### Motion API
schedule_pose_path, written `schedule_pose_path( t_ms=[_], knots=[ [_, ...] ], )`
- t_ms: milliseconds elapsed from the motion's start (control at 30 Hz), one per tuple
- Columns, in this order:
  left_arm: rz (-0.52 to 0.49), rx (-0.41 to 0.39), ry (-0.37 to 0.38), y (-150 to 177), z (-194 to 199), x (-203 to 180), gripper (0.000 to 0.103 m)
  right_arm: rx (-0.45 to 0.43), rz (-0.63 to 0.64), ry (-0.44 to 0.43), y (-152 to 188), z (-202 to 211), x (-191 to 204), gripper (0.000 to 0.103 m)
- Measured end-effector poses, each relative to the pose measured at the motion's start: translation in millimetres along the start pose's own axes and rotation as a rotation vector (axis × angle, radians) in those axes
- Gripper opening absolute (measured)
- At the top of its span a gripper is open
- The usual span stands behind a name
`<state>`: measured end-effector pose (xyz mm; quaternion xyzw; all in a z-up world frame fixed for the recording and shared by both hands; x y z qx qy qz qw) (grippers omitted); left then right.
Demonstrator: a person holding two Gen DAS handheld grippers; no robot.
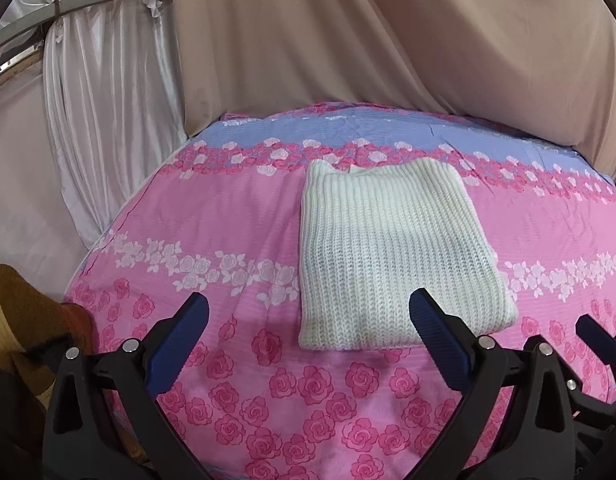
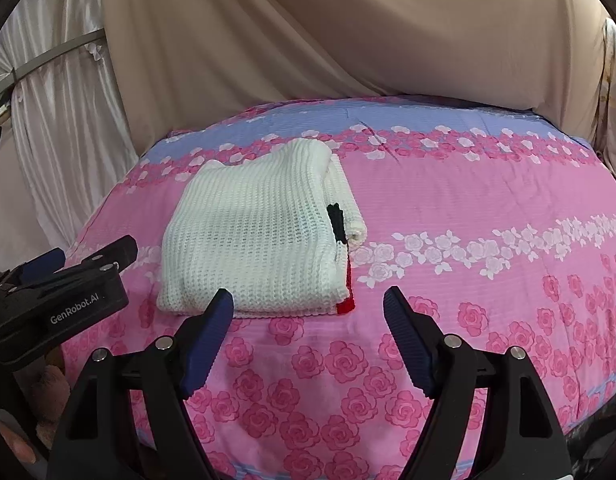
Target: Fold small clothes
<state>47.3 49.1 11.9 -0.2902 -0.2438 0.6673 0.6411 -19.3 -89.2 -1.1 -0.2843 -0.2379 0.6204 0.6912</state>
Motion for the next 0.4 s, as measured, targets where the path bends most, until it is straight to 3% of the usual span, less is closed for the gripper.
schedule_pose_path(
  t_ms=[400],
  knots=[
    [-0.028,0.049,0.022,11,-6,-2,0.098,0.012,0.010,-0.005,-1,-4,6,0.076]
  ],
)
Point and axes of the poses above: each gripper's, at about its wrist camera, not at the fingertips, and z roughly against the way its jaws point, x to its left, y to its underside, the point moved 3 cm from there along -z, roughly the way its jaws point, and after that the axes turned 12 degrees about z, right-handed, at the moved point
